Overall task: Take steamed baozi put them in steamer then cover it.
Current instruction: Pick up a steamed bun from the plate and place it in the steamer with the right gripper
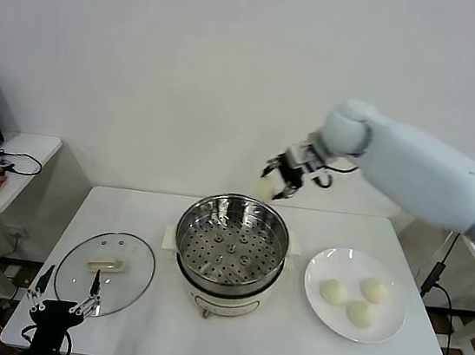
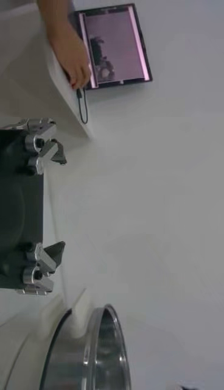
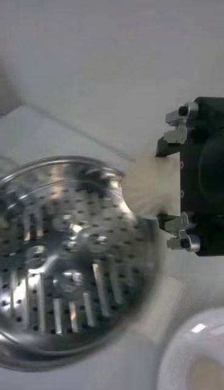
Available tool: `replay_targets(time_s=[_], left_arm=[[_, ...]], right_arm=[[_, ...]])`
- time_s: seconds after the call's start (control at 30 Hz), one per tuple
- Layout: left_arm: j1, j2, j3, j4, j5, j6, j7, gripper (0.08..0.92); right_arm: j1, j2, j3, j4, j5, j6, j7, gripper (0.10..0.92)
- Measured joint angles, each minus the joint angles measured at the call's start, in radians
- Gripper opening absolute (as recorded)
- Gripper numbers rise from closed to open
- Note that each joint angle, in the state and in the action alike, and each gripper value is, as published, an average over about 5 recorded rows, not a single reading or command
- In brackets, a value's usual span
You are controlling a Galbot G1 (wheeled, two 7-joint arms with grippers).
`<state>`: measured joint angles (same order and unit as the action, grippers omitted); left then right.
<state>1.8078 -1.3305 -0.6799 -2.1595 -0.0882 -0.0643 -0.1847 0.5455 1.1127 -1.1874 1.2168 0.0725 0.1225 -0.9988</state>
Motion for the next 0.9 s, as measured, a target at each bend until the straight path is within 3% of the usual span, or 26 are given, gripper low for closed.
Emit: replay_targets(time_s=[0.9], left_arm=[[-0.018, -0.002, -0.010, 0.007, -0.014, -0.001, -0.001, 0.823]], right_arm=[[-0.121, 0.173, -0.056, -0.182, -0.308, 0.263, 0.125, 0.624]])
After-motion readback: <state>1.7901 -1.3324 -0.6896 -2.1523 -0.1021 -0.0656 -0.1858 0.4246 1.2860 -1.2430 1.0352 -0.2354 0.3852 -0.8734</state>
